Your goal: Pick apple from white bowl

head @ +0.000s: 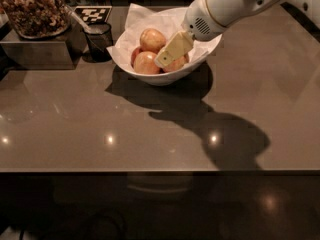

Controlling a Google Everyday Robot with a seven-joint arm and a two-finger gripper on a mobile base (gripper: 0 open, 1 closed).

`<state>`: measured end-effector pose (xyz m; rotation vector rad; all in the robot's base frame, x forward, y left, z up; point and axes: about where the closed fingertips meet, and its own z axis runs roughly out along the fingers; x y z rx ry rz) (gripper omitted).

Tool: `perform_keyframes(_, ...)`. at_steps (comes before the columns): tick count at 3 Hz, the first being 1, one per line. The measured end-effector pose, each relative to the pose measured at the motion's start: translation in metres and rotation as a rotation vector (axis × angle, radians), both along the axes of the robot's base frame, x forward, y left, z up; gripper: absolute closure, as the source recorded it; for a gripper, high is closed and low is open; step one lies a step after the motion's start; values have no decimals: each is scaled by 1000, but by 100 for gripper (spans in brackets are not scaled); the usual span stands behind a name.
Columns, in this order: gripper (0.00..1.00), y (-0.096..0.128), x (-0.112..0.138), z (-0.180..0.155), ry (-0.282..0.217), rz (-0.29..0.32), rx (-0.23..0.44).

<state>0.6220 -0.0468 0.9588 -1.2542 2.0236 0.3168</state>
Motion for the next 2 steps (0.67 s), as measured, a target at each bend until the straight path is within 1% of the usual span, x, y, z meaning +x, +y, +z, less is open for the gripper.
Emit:
perform_keyframes(1,24,2,1,-3,7,4,3)
perform_keyframes(2,22,3,5,-10,25,5,4)
